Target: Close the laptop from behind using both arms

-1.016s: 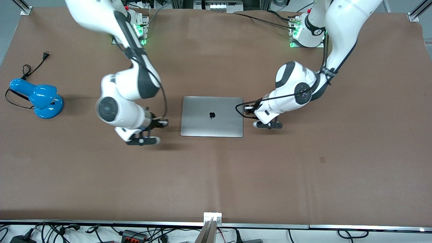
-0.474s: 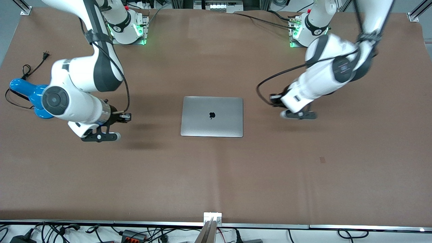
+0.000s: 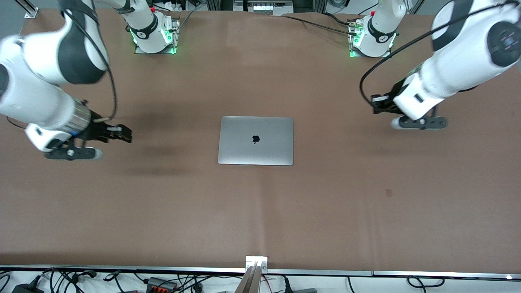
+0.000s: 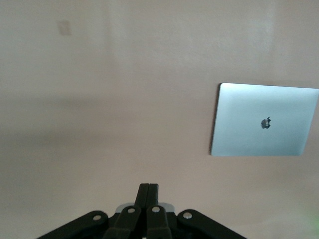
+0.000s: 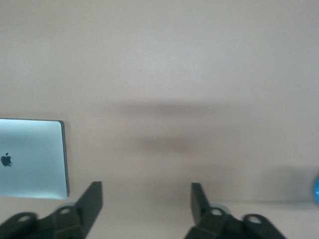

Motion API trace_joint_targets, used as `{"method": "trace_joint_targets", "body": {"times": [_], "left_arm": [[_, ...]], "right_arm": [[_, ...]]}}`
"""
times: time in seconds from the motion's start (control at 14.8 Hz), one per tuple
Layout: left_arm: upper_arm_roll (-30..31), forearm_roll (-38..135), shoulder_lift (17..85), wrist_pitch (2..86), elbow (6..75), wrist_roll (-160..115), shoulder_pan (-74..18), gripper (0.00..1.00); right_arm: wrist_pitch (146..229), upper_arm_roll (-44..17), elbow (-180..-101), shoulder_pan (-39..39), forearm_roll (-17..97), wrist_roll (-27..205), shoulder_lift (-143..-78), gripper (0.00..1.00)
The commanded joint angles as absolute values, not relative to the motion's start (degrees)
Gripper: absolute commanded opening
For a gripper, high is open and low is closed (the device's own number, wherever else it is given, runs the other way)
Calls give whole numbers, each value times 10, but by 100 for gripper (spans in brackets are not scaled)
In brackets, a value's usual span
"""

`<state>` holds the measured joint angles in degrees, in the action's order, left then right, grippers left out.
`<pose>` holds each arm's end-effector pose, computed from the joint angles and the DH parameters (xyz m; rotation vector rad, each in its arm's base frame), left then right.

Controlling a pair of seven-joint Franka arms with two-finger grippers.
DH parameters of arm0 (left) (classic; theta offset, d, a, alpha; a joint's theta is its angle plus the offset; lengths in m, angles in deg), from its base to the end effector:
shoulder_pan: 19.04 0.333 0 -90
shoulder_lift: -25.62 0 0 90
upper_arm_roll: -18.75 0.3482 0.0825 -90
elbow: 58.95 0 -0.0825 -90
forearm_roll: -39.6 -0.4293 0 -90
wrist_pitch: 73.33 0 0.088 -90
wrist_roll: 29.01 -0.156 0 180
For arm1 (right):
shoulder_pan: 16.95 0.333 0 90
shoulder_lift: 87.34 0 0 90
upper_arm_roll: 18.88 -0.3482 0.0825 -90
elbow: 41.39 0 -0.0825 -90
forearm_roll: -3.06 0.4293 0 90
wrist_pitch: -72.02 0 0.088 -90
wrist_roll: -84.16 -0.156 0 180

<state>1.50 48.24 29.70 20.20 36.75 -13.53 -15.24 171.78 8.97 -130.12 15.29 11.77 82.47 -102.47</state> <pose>0.5933 -0.1605 0.5222 2.9936 0.0784 -0.2181 0.6735 0.1010 0.4809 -3.1160 -0.0469 0.0651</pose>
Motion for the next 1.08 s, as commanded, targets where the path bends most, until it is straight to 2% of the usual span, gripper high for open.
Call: {"method": "trace_joint_targets", "body": {"times": [0.0,0.27,0.54,0.61,0.81,0.95,1.02], "left_arm": [[43,462,261,141,338,-155,-156,0],[63,461,258,112,334,-162,-155,4],[64,405,247,96,346,-163,-154,7],[65,402,246,96,347,-163,-154,7],[69,401,236,110,366,-164,-153,11],[78,403,214,124,399,-177,-149,11],[78,404,189,150,437,-191,-150,11]], "right_arm": [[1663,104,-1239,150,89,864,-1027,100],[1653,135,-1219,148,100,867,-1026,100],[1660,121,-1217,115,123,900,-1024,100],[1660,87,-1216,77,123,918,-1023,100],[1661,-91,-1217,-92,113,907,-997,100],[1661,-149,-1217,-160,99,880,-993,100],[1661,-164,-1217,-172,87,872,-993,100]]}}
